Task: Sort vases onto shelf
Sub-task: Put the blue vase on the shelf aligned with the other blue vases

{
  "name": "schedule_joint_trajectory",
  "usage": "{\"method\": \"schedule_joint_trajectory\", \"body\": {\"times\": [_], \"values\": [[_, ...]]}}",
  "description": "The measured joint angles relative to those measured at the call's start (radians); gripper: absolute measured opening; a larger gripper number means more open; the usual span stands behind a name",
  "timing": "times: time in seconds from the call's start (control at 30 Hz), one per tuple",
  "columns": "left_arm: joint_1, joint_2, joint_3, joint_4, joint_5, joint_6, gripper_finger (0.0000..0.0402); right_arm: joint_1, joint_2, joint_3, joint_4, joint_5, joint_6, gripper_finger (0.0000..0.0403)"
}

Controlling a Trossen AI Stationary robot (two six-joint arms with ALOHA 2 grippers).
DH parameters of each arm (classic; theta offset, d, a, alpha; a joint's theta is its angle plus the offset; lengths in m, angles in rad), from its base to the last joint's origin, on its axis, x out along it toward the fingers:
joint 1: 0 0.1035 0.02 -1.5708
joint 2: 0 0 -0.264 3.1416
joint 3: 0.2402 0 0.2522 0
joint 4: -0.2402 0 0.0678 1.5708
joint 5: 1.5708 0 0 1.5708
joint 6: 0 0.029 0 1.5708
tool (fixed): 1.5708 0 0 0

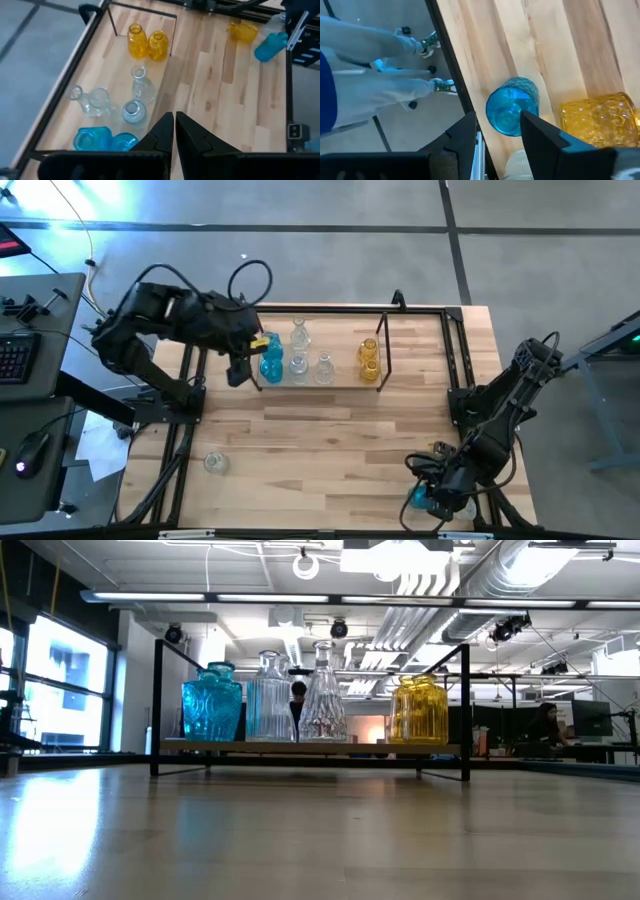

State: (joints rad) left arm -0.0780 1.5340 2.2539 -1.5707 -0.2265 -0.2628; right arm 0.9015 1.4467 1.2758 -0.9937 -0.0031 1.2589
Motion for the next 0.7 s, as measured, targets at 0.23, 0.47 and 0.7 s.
{"method": "schedule_joint_trajectory", "body": {"times": [0.23,0.47,0.7], "values": [[-0.009,0.045,0.0,0.0,0.006,-0.039,0.001,0.016,0.0,0.0,0.005,0.0,0.109,0.0136],[-0.015,0.057,0.0,0.0,0.007,-0.013,0.001,0.056,0.0,0.0,0.0,0.053,0.186,0.0136],[-0.016,0.061,0.0,0.0,0.002,0.048,0.001,0.113,0.0,-0.001,0.063,0.148,0.295,0.0156]]}}
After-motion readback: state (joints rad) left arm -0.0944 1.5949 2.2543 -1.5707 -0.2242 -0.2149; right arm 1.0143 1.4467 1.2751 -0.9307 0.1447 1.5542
